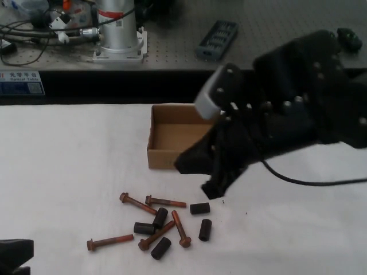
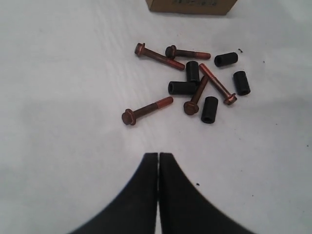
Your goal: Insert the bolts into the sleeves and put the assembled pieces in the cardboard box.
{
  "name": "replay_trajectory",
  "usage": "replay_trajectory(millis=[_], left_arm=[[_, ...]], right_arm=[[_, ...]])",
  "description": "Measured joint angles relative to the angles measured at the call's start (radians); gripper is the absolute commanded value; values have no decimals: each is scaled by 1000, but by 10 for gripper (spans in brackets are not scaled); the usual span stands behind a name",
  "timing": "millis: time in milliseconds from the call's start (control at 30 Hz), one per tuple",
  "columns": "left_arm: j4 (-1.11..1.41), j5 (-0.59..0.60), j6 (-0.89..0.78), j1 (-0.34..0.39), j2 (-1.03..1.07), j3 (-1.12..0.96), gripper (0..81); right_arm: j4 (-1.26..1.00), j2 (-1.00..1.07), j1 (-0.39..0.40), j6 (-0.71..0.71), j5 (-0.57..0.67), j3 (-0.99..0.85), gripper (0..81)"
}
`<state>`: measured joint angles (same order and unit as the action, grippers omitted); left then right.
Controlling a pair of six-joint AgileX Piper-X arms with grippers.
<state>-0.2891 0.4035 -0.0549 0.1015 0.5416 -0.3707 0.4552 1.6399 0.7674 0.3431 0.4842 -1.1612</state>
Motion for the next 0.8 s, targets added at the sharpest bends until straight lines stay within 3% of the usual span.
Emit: replay_trajectory(millis=[200,567,733,800], left_arm=[[0,-13,-63,0,0,-2,6],[-82,-187,-93,0,0,-5,6],[-142,-239,-93,0,0,-5,6],[-166,-284,-93,0,0,-5,6]], right_arm=[[58,119,47,9,-30,-122,37],[126,299,138,9,-110,-272,13],[136,357,179,9,-116,-275,330],[138,376,194,9,-123,-275,379]])
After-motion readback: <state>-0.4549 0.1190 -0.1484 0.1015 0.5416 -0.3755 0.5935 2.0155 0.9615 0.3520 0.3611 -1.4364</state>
